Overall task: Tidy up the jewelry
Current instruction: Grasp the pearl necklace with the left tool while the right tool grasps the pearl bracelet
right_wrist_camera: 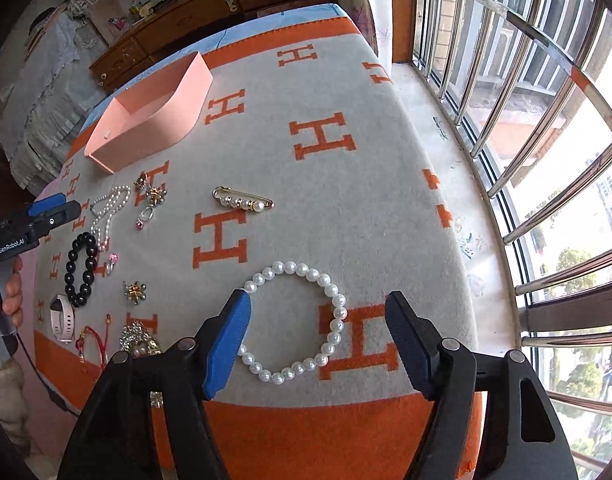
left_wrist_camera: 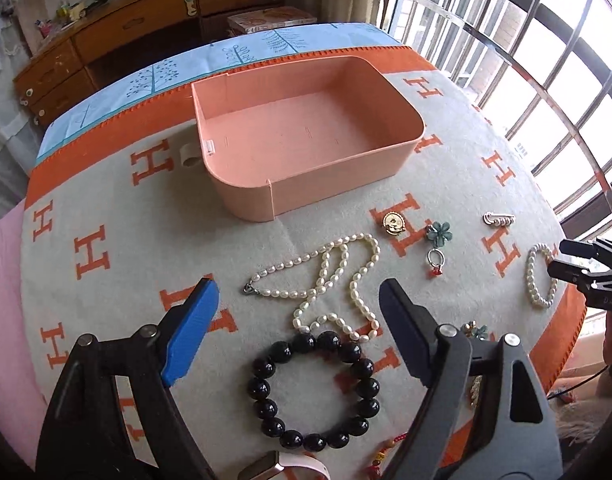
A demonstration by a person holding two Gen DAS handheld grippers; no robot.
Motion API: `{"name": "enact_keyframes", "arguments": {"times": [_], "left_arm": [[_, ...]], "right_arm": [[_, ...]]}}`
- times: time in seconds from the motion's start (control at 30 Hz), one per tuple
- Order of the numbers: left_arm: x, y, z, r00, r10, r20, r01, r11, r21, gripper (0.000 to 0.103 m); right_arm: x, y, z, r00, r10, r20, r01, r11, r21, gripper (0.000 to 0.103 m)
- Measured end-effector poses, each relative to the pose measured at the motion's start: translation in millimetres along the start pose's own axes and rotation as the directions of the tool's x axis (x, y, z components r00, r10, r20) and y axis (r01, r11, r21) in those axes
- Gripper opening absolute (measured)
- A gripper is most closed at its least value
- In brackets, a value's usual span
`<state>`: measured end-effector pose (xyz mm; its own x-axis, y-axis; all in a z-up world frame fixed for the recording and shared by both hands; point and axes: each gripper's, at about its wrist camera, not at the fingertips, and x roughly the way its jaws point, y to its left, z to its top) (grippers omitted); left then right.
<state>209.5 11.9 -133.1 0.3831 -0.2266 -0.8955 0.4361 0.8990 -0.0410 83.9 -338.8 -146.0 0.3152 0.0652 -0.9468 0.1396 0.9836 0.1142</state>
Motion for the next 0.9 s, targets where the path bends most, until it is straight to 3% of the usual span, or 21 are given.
{"name": "enact_keyframes", "arguments": {"times": [0.03,0.07,0.13,0.23,0.47,0.53,0.63,0.9], "left_arm": [[2,-3,-1,1.0,0.005,-0.001,-0.005,0.999,0.037,0.078],[3,-6,-1,1.0,0.019,-0.007,-0.018,0.997,0.073,0.074],[8,-10,-2,0.999,0.041,-0.025,-0.037,0.99,0.138,0.056],[17,-13,-2,0.997,0.066,-0.047,-0.055,0.976,0.212,0.044],[29,-29,-10,0.993,0.09,-0.074,-0.055,0.924,0.378,0.037],[32,-31,-11,0.991,0.102,-0.084,-0.059,0.911,0.408,0.028],[36,-34,-6,0.99,0.106,-0.095,-0.057,0.905,0.422,0.019],[45,-39,2,0.982,0.113,-0.149,-0.033,0.889,0.456,0.016]], "right_arm": [[6,0,-2,1.0,-0.007,-0.018,0.007,1.0,-0.008,0.059],[8,2,-5,1.0,-0.024,0.002,0.024,0.999,-0.024,0.059],[12,9,-10,0.999,-0.048,0.007,0.048,0.997,-0.058,0.056],[15,15,-15,0.997,-0.079,0.017,0.08,0.992,-0.094,0.052],[16,14,-20,0.995,-0.097,0.037,0.101,0.989,-0.109,0.051],[14,19,-17,0.995,-0.098,0.035,0.102,0.989,-0.108,0.051],[12,19,-18,0.994,-0.1,0.038,0.103,0.989,-0.109,0.051],[11,19,-21,0.995,-0.086,0.055,0.091,0.99,-0.105,0.052]]}}
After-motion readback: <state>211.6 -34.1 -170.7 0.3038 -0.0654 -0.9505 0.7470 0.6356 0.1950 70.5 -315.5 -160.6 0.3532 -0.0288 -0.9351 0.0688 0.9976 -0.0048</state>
